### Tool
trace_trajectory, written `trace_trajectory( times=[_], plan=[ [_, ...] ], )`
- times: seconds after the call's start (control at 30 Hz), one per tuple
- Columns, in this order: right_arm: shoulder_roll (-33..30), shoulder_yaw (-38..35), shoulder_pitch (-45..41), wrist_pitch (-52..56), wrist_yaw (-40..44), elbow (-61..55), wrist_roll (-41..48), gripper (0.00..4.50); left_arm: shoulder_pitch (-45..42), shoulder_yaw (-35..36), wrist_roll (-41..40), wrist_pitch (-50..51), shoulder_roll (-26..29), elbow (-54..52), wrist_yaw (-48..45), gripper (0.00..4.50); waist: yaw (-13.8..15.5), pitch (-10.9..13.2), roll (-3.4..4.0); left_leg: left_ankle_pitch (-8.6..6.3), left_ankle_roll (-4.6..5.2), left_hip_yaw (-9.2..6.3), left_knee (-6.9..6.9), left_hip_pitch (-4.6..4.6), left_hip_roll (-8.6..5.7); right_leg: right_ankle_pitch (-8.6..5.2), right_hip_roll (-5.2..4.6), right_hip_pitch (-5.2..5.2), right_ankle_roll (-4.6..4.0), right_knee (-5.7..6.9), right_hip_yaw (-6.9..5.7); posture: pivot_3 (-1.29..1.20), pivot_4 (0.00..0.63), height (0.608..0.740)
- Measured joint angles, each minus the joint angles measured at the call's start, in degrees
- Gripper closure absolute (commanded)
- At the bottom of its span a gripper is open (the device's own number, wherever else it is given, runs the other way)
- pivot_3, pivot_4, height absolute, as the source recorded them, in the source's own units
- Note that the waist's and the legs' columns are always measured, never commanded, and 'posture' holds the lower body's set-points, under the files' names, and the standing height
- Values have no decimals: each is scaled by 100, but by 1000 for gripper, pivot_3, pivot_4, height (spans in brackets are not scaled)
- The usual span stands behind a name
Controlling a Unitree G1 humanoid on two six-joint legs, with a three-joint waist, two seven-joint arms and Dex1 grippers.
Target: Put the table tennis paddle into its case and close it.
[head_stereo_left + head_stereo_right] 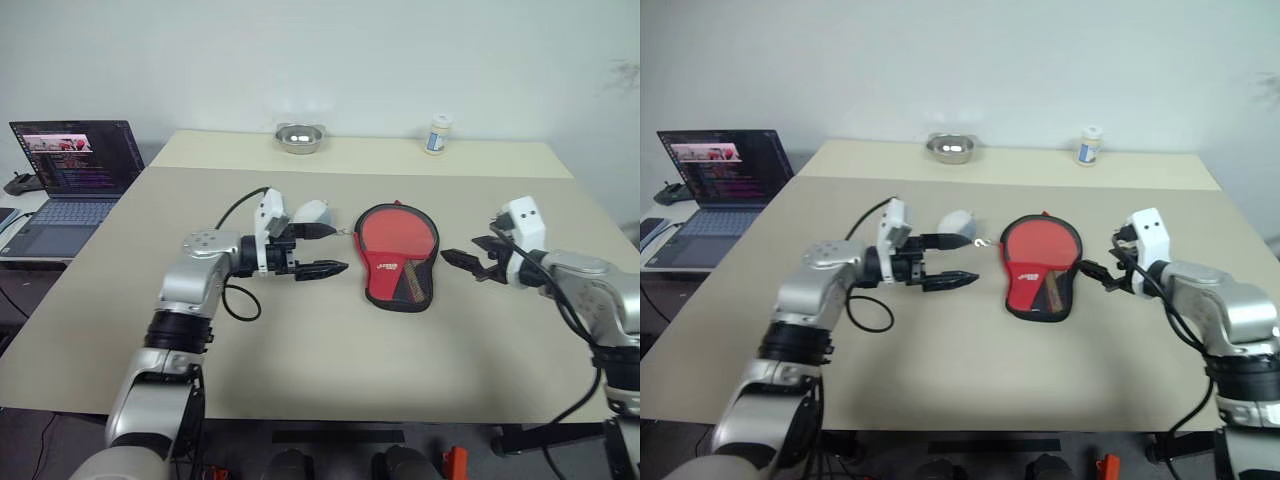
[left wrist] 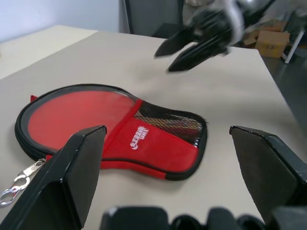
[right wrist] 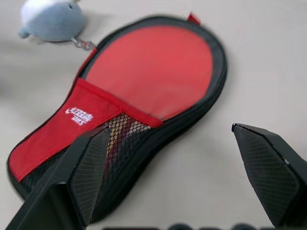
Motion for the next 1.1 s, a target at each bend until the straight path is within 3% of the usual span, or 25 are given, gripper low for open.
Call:
trace_trajectory(
  times=[0.3, 0.63, 1.1],
  plan=[
    [722, 524, -207, -470, 34, 1035, -676, 47, 270, 110, -312, 415, 770, -929, -12, 0, 17, 0, 1, 0, 0, 1, 1, 0, -2, 0, 0, 0, 0, 2, 0, 0, 150, 740],
    [905, 606, -540, -1193, 176, 2015, -1347, 47, 264, 104, -401, 513, 781, -983, 224, 0, 2, -1, 2, -1, 1, 1, 23, 7, 0, -3, 1, -1, -3, 39, 3, 0, 150, 740],
    [966, 636, -579, -1144, 510, 2126, -1633, 47, 239, 89, -425, 508, 786, -983, 296, 0, -4, -1, 1, -1, 1, 4, 30, 19, 0, -4, 1, 1, -4, 61, 7, 0, 150, 740]
  ],
)
